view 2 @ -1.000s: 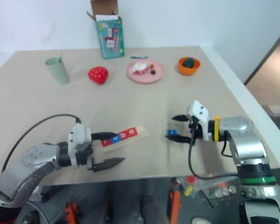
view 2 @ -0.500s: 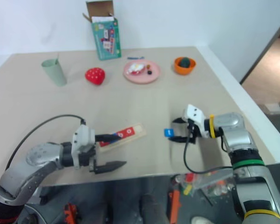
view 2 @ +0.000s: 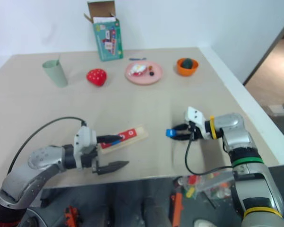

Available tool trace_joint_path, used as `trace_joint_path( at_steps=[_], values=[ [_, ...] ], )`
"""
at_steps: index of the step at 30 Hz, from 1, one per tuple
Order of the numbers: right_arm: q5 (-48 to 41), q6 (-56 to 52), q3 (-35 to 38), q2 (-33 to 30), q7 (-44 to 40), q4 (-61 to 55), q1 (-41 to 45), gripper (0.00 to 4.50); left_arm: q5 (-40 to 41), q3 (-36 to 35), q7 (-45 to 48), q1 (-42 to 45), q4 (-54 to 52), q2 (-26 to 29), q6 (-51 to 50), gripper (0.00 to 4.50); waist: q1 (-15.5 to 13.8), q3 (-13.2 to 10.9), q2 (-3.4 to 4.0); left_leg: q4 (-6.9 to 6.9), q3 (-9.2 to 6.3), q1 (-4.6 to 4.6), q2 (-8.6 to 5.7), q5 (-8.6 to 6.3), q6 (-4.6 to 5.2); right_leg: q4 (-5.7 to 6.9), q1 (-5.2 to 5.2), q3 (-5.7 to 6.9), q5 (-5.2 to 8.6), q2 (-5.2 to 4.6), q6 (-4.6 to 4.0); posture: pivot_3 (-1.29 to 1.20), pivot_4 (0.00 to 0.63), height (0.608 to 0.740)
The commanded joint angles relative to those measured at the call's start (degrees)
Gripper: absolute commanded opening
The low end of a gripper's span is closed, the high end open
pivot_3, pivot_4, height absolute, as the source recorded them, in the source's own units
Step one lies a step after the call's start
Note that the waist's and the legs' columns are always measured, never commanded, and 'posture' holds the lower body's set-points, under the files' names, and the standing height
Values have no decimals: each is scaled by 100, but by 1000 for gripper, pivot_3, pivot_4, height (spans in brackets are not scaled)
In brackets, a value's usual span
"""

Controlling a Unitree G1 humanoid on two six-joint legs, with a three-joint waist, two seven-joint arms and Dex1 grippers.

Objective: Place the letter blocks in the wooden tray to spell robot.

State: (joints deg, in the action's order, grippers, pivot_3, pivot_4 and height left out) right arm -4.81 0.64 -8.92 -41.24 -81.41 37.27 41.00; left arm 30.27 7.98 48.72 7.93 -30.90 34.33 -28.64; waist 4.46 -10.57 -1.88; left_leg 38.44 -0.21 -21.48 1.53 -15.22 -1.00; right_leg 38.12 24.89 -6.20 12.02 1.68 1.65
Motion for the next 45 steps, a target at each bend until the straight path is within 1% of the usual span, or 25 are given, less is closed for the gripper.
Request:
trace_joint_path(
  at_steps=[1,5,8,10,14,17,21,25,30,45],
  values=[
    [-37,142,76,12,-17,-64,17,1196,-33,-65,-13,-35,-79,-22,150,4500,0,0,0,0,0,0,0,0,0,0,0,0,0,0,0,0,150,740],
    [-72,129,41,48,-70,-280,124,1196,-75,-168,-124,-134,-45,-54,198,4500,2,0,0,0,1,1,1,0,0,0,1,-1,0,0,0,0,150,740],
    [-28,167,-130,280,-270,-316,622,1196,-95,-412,-504,-285,102,-250,261,4500,41,-1,2,0,8,1,3,0,0,1,6,-8,-3,2,-2,0,150,740],
    [151,449,-367,521,-427,-119,1016,1196,-49,-592,-814,-383,132,-453,193,4500,93,-1,2,-1,20,4,9,0,0,2,11,-15,-11,6,-4,0,150,740],
    [366,838,-673,910,-580,315,1486,1196,-75,-680,-1092,-483,61,-609,141,4500,96,0,0,-1,5,6,12,2,1,2,4,-7,-16,12,-6,0,150,740],
    [558,1171,-886,1273,-678,851,1871,1196,-135,-667,-1204,-613,-51,-649,173,4500,91,0,-1,-1,4,-1,11,1,0,-1,5,-3,-11,8,-6,0,150,740],
    [854,1574,-1096,1452,-677,1513,2145,1196,-153,-643,-1300,-678,-120,-654,184,4500,69,0,-1,-4,8,-11,2,0,-1,-1,13,-7,-11,-8,-6,0,150,740],
    [1032,1850,-1138,1551,-613,2025,2342,1196,-153,-643,-1364,-718,-172,-658,187,4500,69,0,-1,-4,14,-10,0,-2,-4,-3,12,-10,-11,-13,-5,0,150,740],
    [1165,2022,-1129,1632,-601,2372,2520,1196,-149,-641,-1397,-746,-200,-642,197,4500,70,0,-1,-3,10,-6,3,-1,-3,-1,11,-7,-8,-5,-1,0,150,740],
    [1195,1980,-1064,1951,-653,2544,2629,1196,-196,-565,-1457,-773,-257,-643,198,4500,74,0,-1,-4,8,-3,8,-1,-4,0,11,-6,-10,2,-5,0,150,740]
  ],
)
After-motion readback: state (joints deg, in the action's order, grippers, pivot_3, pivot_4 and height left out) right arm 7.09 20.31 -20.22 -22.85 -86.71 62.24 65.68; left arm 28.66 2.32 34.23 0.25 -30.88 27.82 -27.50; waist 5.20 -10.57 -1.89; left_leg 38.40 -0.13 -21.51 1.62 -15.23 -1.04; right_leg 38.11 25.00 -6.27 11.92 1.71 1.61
